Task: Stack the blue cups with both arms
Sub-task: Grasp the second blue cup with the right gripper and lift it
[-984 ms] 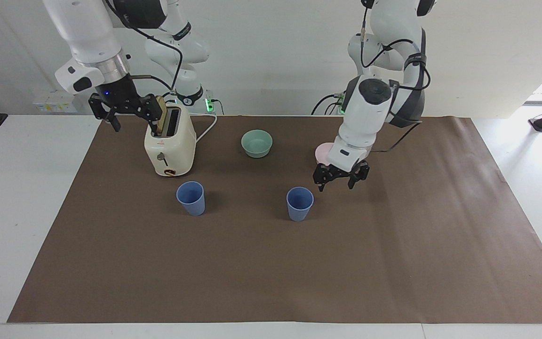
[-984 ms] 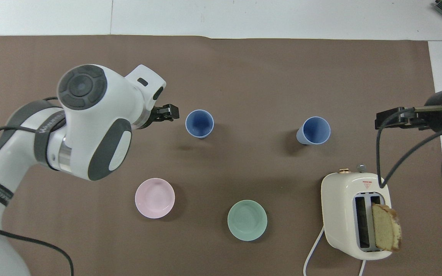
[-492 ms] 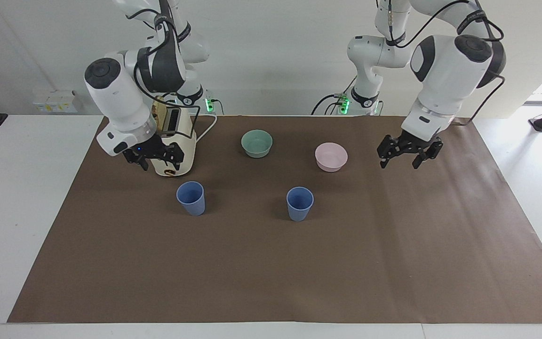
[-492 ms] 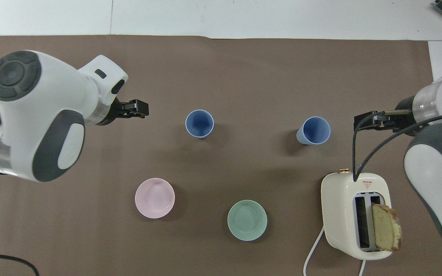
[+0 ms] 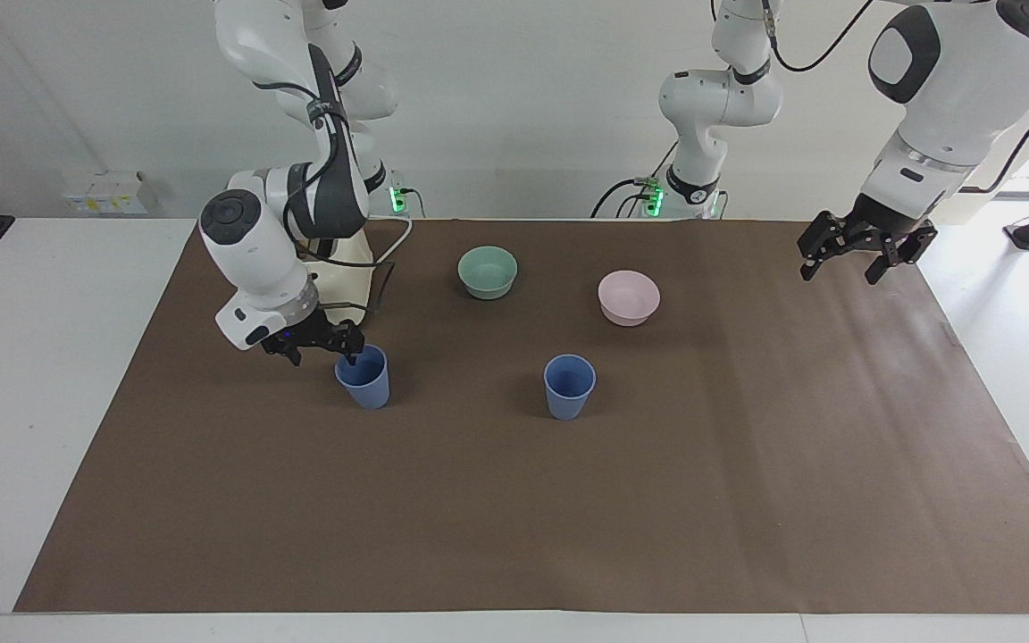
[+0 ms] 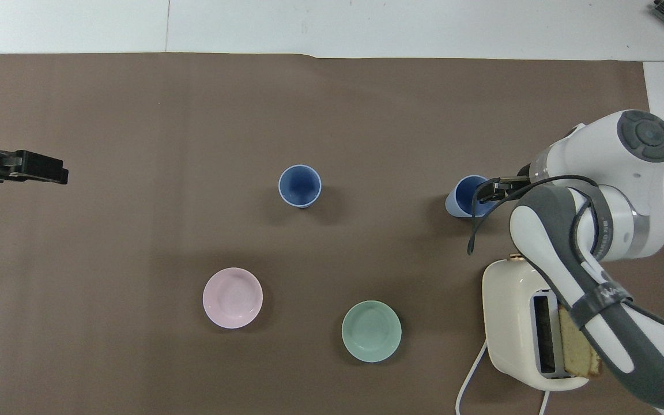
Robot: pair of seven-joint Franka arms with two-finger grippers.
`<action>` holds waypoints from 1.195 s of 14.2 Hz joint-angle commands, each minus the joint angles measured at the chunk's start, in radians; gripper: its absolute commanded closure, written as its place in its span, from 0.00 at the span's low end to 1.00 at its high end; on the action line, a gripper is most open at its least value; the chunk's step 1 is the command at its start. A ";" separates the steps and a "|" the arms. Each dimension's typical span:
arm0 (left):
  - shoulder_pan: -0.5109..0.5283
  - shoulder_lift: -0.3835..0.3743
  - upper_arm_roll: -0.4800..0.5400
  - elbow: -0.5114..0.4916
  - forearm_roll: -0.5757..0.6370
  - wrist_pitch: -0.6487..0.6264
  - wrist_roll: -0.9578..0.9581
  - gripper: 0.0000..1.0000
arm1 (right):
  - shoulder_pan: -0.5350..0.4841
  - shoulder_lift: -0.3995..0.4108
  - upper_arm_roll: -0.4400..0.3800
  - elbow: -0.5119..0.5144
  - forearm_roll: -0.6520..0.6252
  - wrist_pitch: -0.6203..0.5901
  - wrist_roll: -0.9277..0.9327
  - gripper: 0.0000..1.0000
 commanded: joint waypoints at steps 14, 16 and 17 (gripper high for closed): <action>0.009 0.004 -0.008 0.042 0.038 -0.060 0.012 0.00 | 0.082 0.044 0.022 0.225 0.070 -0.127 0.177 1.00; 0.018 -0.002 -0.007 0.043 0.038 -0.087 0.015 0.00 | 0.118 0.046 0.022 0.284 0.070 -0.163 0.247 1.00; 0.021 -0.022 -0.007 0.036 0.038 -0.093 0.015 0.00 | 0.151 0.058 0.022 0.320 0.071 -0.173 0.277 1.00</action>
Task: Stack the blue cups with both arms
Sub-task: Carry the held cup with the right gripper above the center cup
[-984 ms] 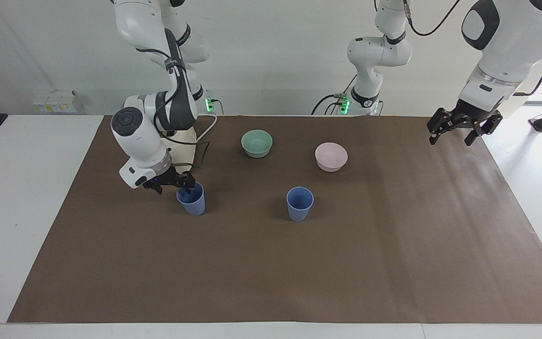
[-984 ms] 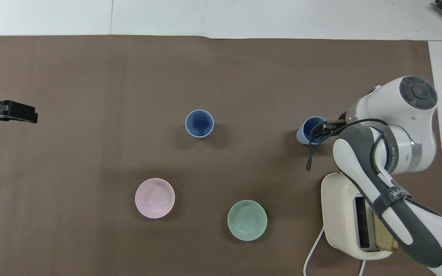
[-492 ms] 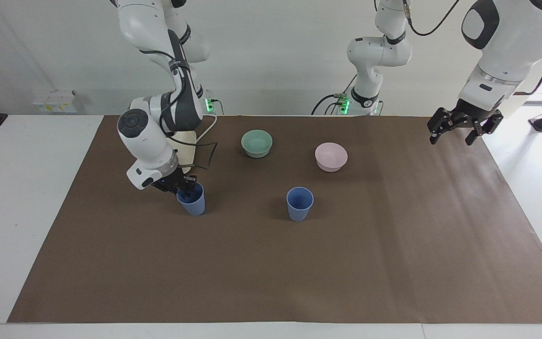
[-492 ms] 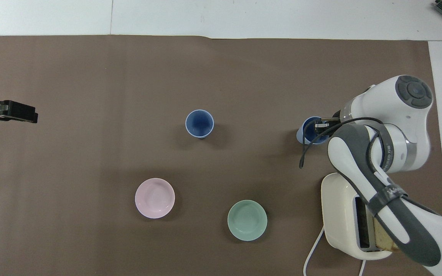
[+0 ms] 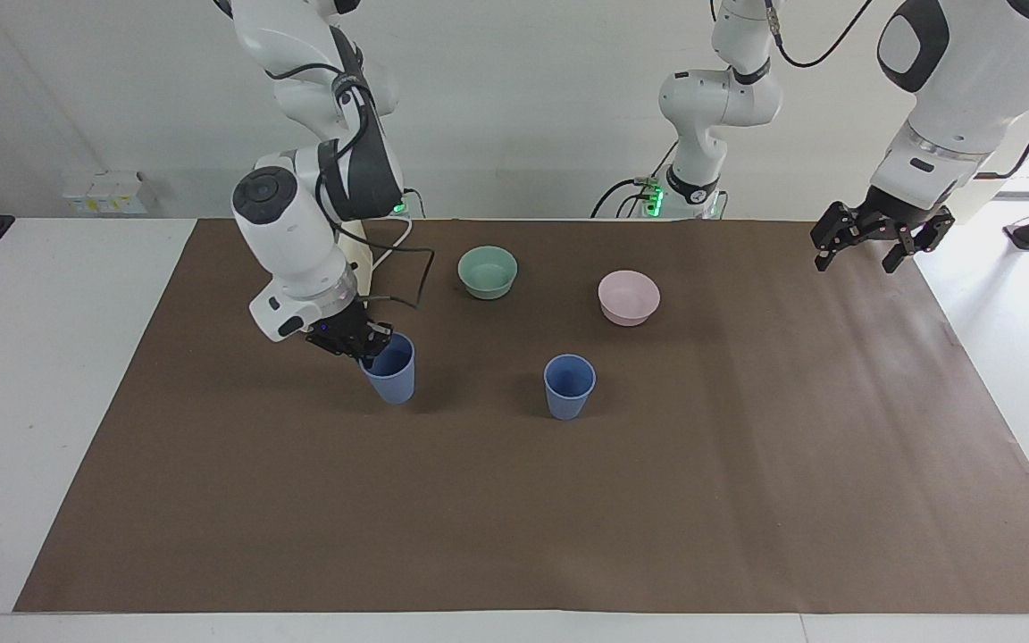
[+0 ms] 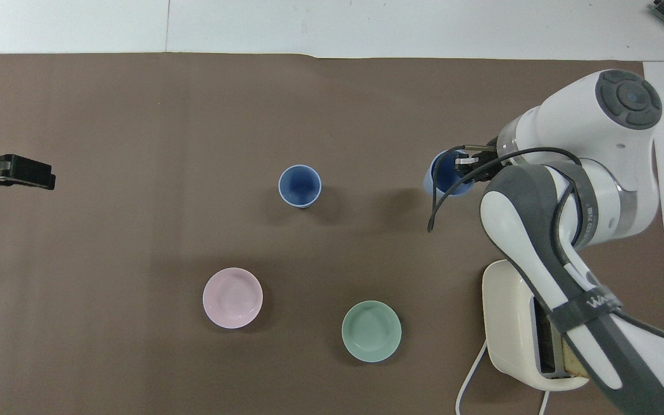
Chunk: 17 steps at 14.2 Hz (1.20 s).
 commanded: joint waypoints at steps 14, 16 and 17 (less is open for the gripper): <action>0.017 -0.031 -0.010 0.022 -0.017 -0.048 0.042 0.00 | 0.320 0.210 -0.007 0.427 -0.007 -0.111 0.327 1.00; 0.017 -0.033 -0.010 0.020 -0.018 -0.048 0.044 0.00 | 0.331 0.242 -0.007 0.460 -0.013 -0.112 0.351 1.00; 0.017 -0.033 -0.010 0.020 -0.018 -0.048 0.044 0.00 | 0.354 0.262 -0.009 0.473 -0.013 -0.112 0.364 1.00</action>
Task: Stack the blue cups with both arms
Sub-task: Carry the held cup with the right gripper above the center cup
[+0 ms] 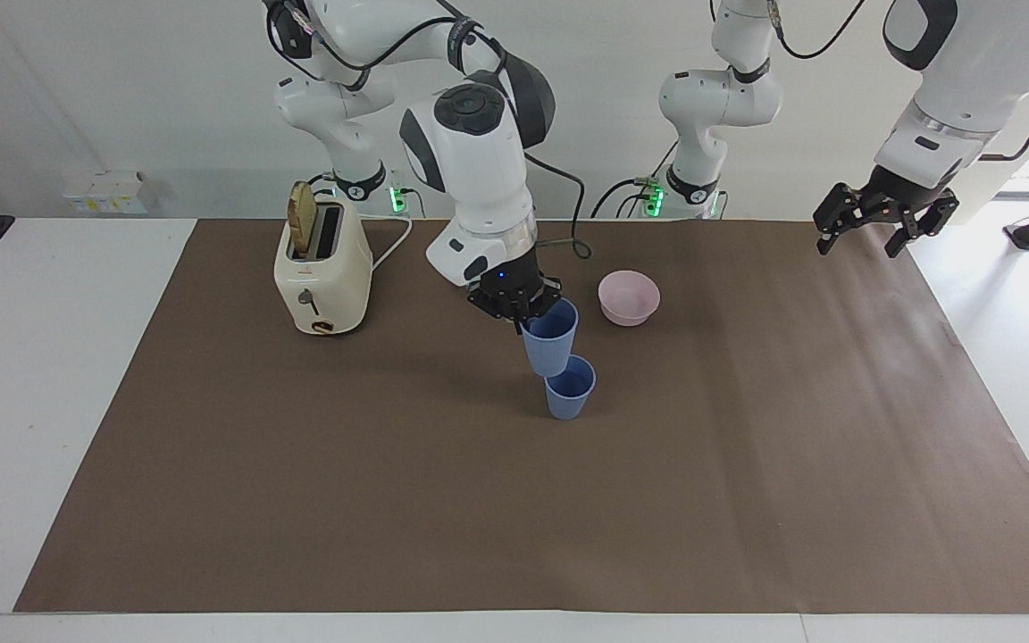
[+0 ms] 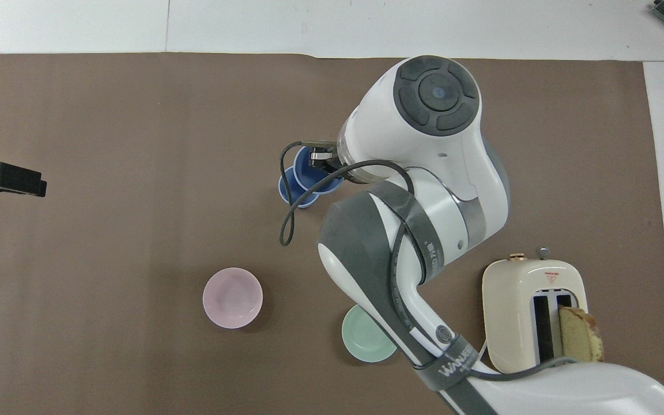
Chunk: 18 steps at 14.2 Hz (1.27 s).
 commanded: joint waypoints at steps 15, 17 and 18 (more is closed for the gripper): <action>0.011 -0.017 -0.007 0.003 -0.014 -0.024 0.023 0.00 | 0.040 0.145 0.001 0.058 -0.058 0.002 0.062 1.00; 0.011 -0.017 -0.007 0.003 -0.014 -0.024 0.023 0.00 | 0.031 0.150 0.003 0.047 -0.041 0.043 0.060 1.00; 0.011 -0.017 -0.007 0.003 -0.014 -0.024 0.023 0.00 | 0.032 0.150 0.003 0.044 -0.038 0.045 0.060 1.00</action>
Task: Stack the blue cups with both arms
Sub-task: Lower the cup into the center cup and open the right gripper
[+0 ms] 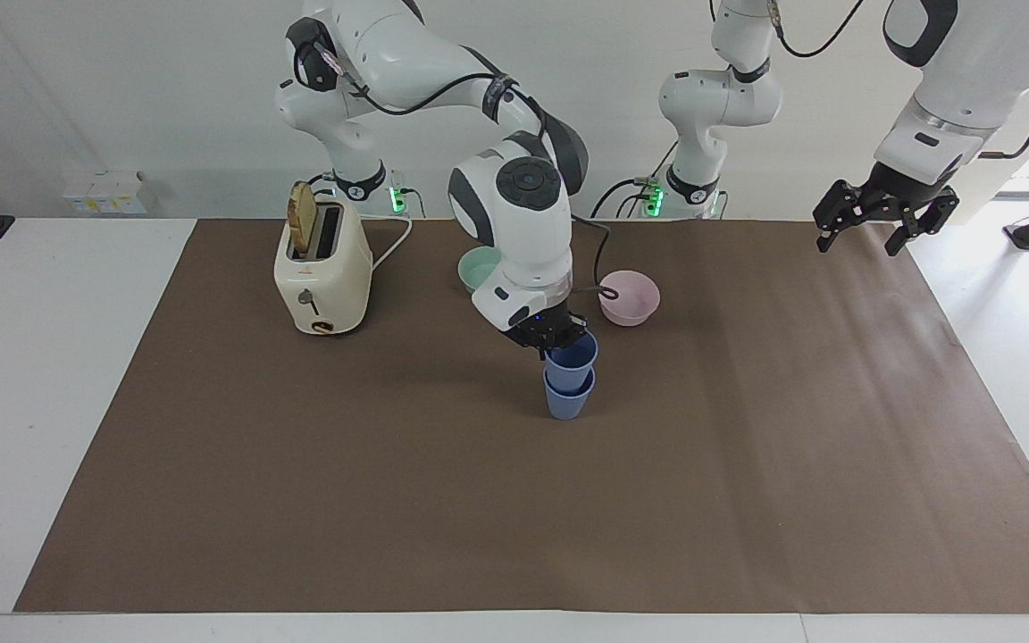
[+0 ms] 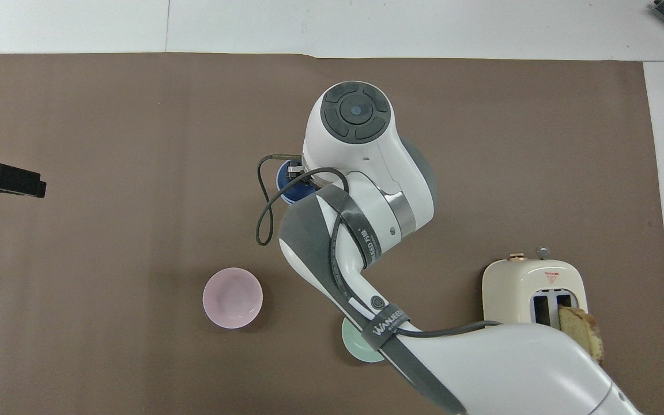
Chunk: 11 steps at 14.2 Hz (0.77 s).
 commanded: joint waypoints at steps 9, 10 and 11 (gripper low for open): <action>0.008 -0.012 -0.005 0.004 -0.012 -0.020 0.017 0.00 | -0.014 0.002 0.005 0.006 -0.021 -0.002 -0.012 0.00; 0.008 -0.011 -0.005 0.004 -0.012 -0.020 0.017 0.00 | -0.019 -0.006 0.002 0.006 -0.023 -0.008 -0.018 0.00; 0.006 -0.011 -0.005 0.004 -0.012 -0.020 0.015 0.00 | -0.024 -0.012 -0.006 0.008 -0.027 -0.020 -0.026 0.00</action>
